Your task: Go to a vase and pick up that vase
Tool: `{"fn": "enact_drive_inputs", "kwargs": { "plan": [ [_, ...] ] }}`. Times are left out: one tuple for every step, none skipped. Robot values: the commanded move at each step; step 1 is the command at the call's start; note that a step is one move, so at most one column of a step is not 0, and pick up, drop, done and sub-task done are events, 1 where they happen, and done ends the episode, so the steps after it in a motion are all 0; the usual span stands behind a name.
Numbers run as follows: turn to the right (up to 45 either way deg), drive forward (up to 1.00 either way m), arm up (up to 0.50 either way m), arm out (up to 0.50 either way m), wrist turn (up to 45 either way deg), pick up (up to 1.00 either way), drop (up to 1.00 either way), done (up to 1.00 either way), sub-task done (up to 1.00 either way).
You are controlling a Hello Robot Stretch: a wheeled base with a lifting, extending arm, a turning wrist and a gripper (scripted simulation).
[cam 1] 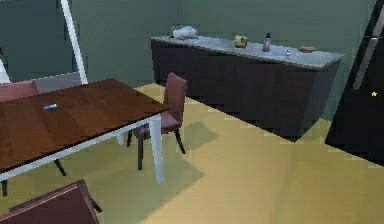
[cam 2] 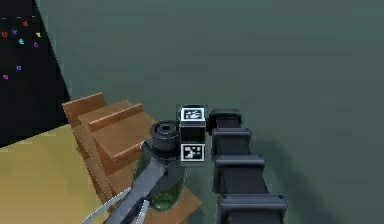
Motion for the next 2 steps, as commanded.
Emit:
{"fn": "enact_drive_inputs", "kwargs": {
  "plan": [
    [0.0,0.00,0.00,0.00,45.0,0.00,0.00,0.00,0.00],
    [0.0,0.00,0.00,0.00,45.0,0.00,0.00,0.00,0.00]
  ]
}}
